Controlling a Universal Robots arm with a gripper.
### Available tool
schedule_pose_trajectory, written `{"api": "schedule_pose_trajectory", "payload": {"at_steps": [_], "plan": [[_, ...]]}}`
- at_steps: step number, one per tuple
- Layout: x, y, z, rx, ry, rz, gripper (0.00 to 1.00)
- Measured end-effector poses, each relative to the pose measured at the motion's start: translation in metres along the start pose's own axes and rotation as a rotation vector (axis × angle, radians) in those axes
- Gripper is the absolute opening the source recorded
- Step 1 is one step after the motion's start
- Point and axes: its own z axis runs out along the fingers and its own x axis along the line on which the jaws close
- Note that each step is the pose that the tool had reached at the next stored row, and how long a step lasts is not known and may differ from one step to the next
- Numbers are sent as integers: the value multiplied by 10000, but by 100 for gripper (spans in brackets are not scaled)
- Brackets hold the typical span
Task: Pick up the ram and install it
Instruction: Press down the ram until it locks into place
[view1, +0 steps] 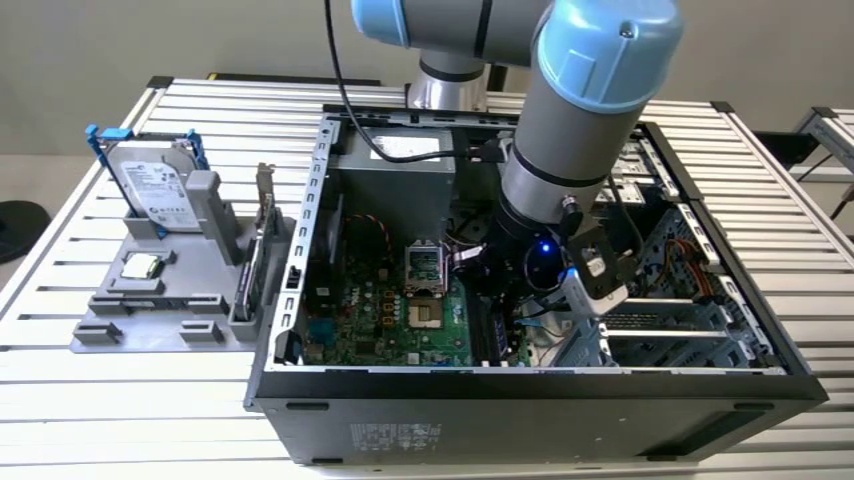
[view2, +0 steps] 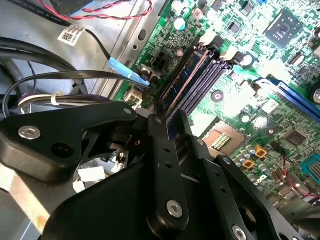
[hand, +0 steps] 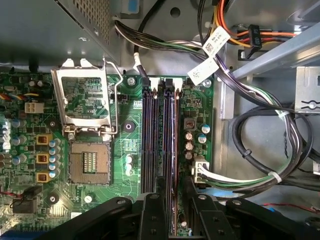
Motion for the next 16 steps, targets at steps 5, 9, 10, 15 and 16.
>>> {"api": "schedule_pose_trajectory", "payload": {"at_steps": [5, 9, 10, 15, 16], "plan": [[0, 0, 3, -2, 0, 0, 0], [0, 0, 5, -2, 0, -1, 0], [0, 0, 5, -2, 0, 0, 0], [0, 0, 8, -1, 0, 0, 0], [0, 0, 9, -2, 0, 0, 0]]}}
